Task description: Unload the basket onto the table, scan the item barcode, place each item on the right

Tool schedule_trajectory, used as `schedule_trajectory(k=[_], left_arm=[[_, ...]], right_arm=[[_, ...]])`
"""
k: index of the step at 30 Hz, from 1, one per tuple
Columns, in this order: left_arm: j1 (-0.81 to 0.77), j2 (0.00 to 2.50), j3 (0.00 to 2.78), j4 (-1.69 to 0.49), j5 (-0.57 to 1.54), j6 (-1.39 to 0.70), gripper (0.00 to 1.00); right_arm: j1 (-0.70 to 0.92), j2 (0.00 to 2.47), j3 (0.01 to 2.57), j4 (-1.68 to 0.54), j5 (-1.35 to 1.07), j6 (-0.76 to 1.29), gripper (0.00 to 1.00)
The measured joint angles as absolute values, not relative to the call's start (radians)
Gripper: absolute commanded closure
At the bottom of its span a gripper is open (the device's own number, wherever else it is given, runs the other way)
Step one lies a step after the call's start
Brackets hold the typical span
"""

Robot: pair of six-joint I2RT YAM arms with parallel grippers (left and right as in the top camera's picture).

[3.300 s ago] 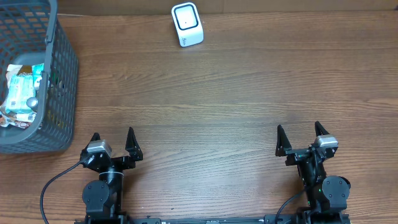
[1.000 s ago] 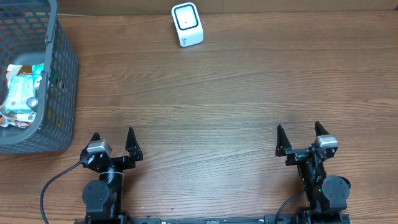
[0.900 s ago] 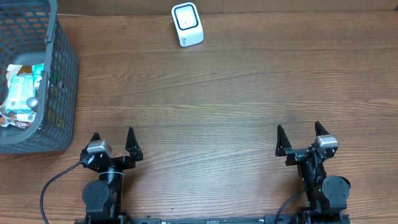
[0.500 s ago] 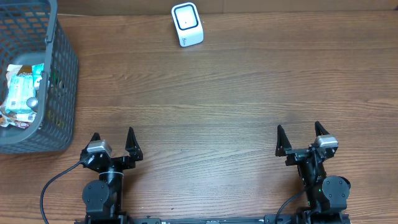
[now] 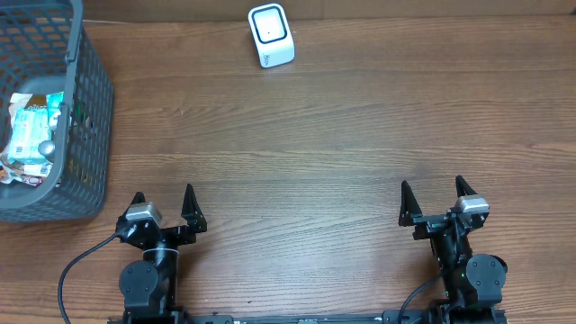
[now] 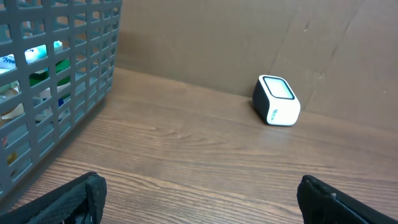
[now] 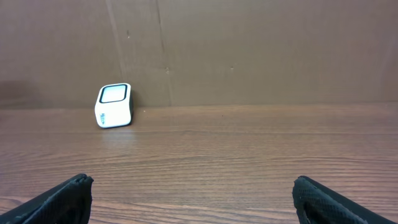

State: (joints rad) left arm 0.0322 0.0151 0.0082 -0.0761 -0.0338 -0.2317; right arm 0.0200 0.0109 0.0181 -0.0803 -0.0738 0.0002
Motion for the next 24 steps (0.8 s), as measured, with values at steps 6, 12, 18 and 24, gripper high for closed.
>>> schedule_trajectory(k=[6,12,18,24], left_arm=[[0.032,0.015,0.008,-0.076,-0.034,-0.232,0.0],[0.032,0.015,0.008,-0.076,-0.034,-0.232,0.0],[0.032,0.015,0.008,-0.028,-0.022,-0.232,0.01],[0.032,0.015,0.01,0.279,0.065,-0.232,0.01]], right_arm=[[0.02,0.011,0.018,-0.08,-0.074,0.0,0.0],[0.02,0.011,0.018,-0.08,-0.074,0.0,0.0],[0.02,0.011,0.018,-0.08,-0.074,0.001,0.0],[0.02,0.011,0.018,-0.081,-0.073,0.0,0.0]])
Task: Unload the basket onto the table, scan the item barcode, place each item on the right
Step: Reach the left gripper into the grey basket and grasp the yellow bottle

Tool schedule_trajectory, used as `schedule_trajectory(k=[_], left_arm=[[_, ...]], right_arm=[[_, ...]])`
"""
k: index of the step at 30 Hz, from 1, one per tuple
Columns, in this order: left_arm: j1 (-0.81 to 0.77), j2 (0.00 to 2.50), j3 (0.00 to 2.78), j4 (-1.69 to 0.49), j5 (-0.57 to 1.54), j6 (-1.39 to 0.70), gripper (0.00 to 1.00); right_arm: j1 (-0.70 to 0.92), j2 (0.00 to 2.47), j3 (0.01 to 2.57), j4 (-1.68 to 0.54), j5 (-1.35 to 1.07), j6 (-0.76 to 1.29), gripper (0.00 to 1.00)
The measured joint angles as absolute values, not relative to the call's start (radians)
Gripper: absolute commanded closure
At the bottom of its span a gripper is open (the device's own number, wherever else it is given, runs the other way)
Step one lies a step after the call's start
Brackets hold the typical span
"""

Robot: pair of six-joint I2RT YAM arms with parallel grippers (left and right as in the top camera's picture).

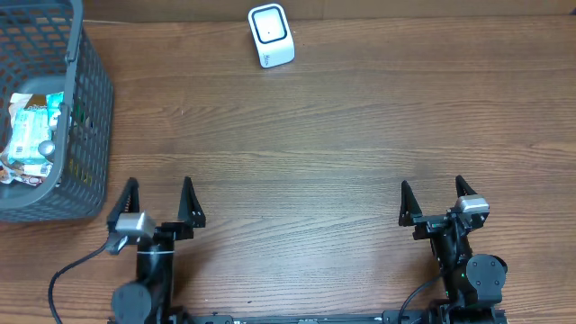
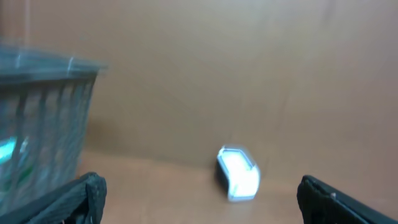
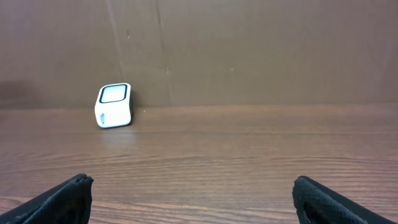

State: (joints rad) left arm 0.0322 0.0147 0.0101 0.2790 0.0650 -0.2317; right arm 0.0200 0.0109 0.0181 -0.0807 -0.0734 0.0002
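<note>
The white barcode scanner [image 1: 271,36] stands at the far edge of the table, also visible as the scanner [image 3: 115,106] in the right wrist view and blurred as the scanner [image 2: 238,174] in the left wrist view. Packaged items [image 1: 30,135] lie in the grey basket [image 1: 90,108] at far left. My left gripper [image 1: 158,200] is open near the front edge, nothing between its fingers. My right gripper [image 1: 433,202] is open at front right, empty too.
The basket's wall [image 2: 43,137] fills the left of the left wrist view, which is blurred. A brown board backs the table behind the scanner.
My left gripper has shifted a little to the left and turned to face straight ahead; its camera now looks higher and is blurred. The right arm is unchanged.
</note>
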Motion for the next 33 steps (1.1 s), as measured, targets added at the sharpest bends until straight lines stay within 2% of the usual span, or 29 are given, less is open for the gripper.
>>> schedule_trajectory(k=[4,10,16,20,24,28,33], left_arm=[[0.032,0.015,0.056,0.337,0.107,-0.231,0.0],[0.032,0.039,0.315,0.226,0.126,-0.197,0.0],[0.033,0.251,0.801,-0.214,0.078,-0.165,0.0],[0.032,0.538,1.248,-0.637,0.063,-0.115,0.0],[0.032,0.805,1.602,-0.909,0.057,-0.07,0.0],[0.032,0.994,1.782,-1.007,0.056,-0.051,0.0],[0.033,1.125,1.813,-1.005,0.028,-0.044,0.0]], right_arm=[[0.02,0.011,0.018,-0.08,-0.073,0.0,0.0],[0.02,0.011,0.018,-0.08,-0.073,0.0,0.0],[0.02,0.011,0.018,-0.08,-0.074,0.001,0.0],[0.02,0.01,0.018,-0.08,-0.074,0.001,0.0],[0.02,0.01,0.018,-0.08,-0.073,0.0,0.0],[0.02,0.01,0.018,-0.081,-0.073,0.0,0.0],[0.02,0.01,0.018,-0.081,-0.074,0.0,0.0]])
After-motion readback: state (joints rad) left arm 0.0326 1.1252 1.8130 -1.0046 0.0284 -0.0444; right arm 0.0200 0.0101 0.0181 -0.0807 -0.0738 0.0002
